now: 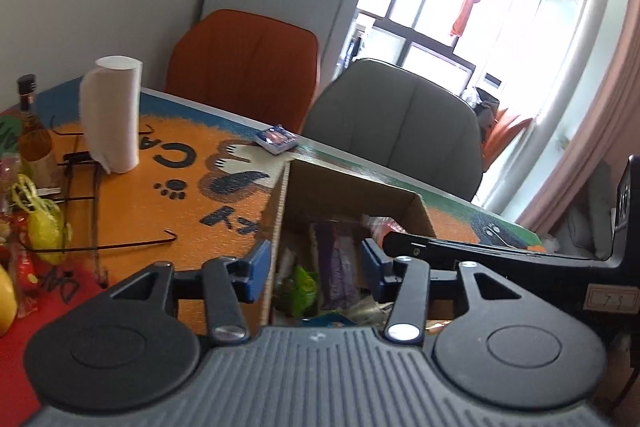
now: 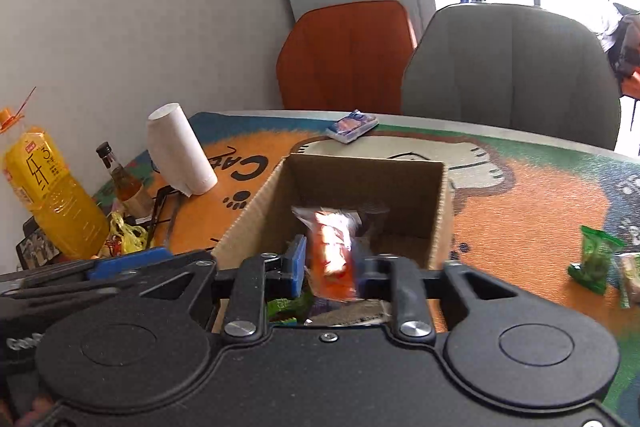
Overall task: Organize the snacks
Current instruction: 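Open both tools to drop the green packet and orange pack into the box, then withdraw both tools from the box toward the last two snacks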
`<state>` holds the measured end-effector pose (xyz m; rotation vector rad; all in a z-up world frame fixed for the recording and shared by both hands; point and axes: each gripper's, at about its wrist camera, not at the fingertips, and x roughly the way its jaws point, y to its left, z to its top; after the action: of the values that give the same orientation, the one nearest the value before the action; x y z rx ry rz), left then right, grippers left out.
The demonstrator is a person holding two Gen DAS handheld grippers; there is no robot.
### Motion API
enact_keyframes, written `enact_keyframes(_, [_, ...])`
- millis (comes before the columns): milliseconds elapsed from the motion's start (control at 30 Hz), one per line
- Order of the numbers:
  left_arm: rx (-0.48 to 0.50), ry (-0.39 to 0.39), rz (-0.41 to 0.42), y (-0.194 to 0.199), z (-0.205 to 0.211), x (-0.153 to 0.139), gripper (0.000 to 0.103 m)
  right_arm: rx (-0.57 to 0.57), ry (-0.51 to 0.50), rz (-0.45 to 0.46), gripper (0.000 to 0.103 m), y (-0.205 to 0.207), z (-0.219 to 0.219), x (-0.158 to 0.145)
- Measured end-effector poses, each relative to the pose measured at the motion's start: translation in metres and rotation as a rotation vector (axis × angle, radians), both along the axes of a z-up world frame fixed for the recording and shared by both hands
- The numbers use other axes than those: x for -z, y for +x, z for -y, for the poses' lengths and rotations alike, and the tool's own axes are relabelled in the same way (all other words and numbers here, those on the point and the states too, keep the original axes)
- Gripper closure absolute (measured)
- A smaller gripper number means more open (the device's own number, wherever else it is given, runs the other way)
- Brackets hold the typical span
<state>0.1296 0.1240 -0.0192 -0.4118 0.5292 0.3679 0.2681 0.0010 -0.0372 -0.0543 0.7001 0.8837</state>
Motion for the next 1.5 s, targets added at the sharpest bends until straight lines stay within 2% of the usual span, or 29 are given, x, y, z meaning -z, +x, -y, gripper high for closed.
enact_keyframes(67, [-0.022,-0.001,-0.002,-0.004,-0.005,-0.001,0.049,-0.003,0.007,0.005,0.069,0.000,-0.001,0.000])
enact_keyframes(100, [-0.030,0.003,-0.001,-0.005,-0.006,-0.001,0.047,-0.008,0.013,0.000,0.065,0.000,0.000,-0.001])
enact_keyframes(133, [-0.038,0.006,0.000,-0.007,-0.007,-0.002,0.042,-0.010,0.017,-0.002,0.059,-0.001,0.000,-0.001])
enact_keyframes(200, [-0.046,0.014,0.008,-0.008,-0.006,-0.004,0.032,-0.001,0.015,0.010,0.054,-0.002,0.004,-0.003])
enact_keyframes(233, [-0.048,0.019,0.013,-0.008,-0.004,-0.004,0.025,0.005,0.014,0.014,0.053,-0.001,0.007,-0.003])
enact_keyframes(300, [-0.041,0.020,0.024,-0.007,0.000,-0.006,0.018,0.021,0.017,0.009,0.051,0.001,0.014,-0.004])
enact_keyframes(467, [-0.009,0.019,0.034,-0.004,0.011,-0.008,0.011,0.063,0.014,0.015,0.044,0.005,0.034,-0.006])
enact_keyframes(633, [0.010,0.027,0.044,-0.002,0.023,-0.012,0.008,0.092,0.012,0.032,0.034,0.008,0.055,-0.009])
enact_keyframes(800, [0.033,0.051,0.062,0.000,0.039,-0.017,0.008,0.119,0.015,0.039,0.028,0.013,0.076,-0.010])
enact_keyframes(933, [0.048,0.038,0.056,0.003,0.050,-0.014,0.006,0.133,0.009,0.048,0.022,0.016,0.093,-0.008])
enact_keyframes(1133, [0.089,0.042,0.035,0.016,0.072,-0.007,0.005,0.175,0.001,0.047,0.019,0.022,0.127,-0.004])
enact_keyframes(1500, [0.193,0.050,0.053,0.042,0.121,-0.003,0.003,0.281,0.023,0.041,0.009,0.031,0.189,0.004])
